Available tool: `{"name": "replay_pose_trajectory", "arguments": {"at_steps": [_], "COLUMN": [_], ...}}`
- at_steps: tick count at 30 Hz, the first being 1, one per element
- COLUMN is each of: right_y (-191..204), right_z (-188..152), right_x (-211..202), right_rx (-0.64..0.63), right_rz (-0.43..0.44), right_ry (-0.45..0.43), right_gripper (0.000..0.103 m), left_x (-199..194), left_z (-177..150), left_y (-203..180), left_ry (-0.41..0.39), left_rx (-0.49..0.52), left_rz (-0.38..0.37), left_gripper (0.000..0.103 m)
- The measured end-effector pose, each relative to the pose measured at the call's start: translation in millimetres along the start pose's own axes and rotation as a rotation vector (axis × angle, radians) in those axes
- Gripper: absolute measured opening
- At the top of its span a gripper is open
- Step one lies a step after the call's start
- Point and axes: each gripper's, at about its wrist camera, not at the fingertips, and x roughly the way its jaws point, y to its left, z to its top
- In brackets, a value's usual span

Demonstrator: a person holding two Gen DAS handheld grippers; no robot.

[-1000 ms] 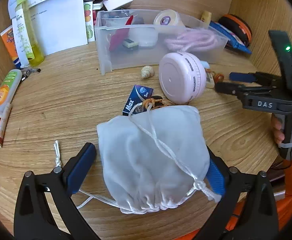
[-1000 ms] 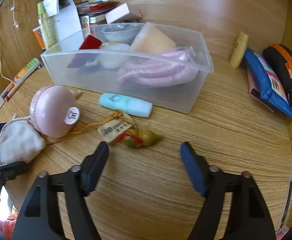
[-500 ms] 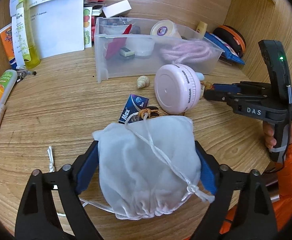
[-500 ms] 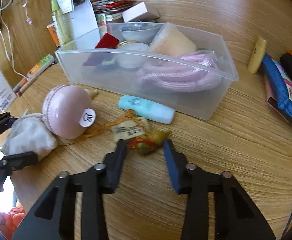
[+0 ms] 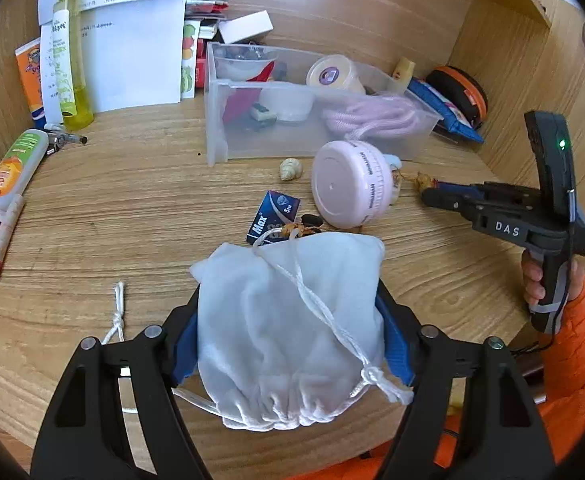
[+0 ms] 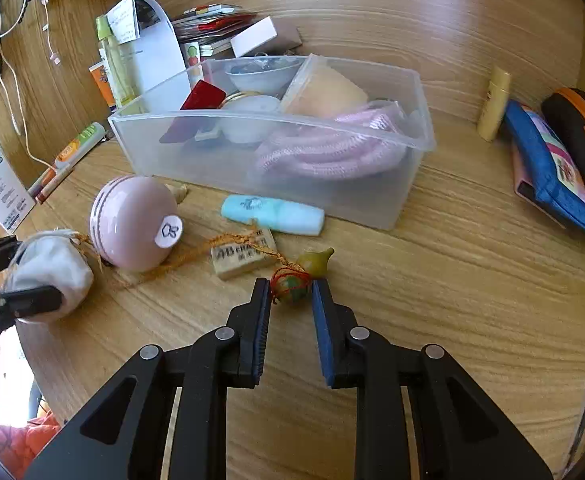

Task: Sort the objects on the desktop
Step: 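Carry the white bag and gourd keychain into the clear box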

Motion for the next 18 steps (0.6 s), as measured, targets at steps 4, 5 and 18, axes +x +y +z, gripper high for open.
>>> {"name": "replay_pose_trajectory", "arguments": {"at_steps": [4, 5, 18], "right_y": [-3.4, -3.2, -4.0], "right_z": [-6.1, -6.9, 8.6], "right_x": [-9.2, -11.7, -57.0], "right_rx": [0.016, 0.018, 0.009], "right_rz": [-0.007, -0.008, -0.048], "right_ry": [-0.015, -0.021, -0.158], "right_gripper": [0.019, 0.019, 0.019], "left_x": [-10.7, -13.8, -48.4], "left_z": [1.0, 1.9, 27.7], "left_y": [-3.9, -5.6, -14.8], "left_ry": [-0.026, -0.034, -0.170], "left_rx": [0.007, 0.010, 0.063], "left_rz": [-0.007, -0.011, -0.006], "left_gripper": [0.074, 0.074, 0.074]}}
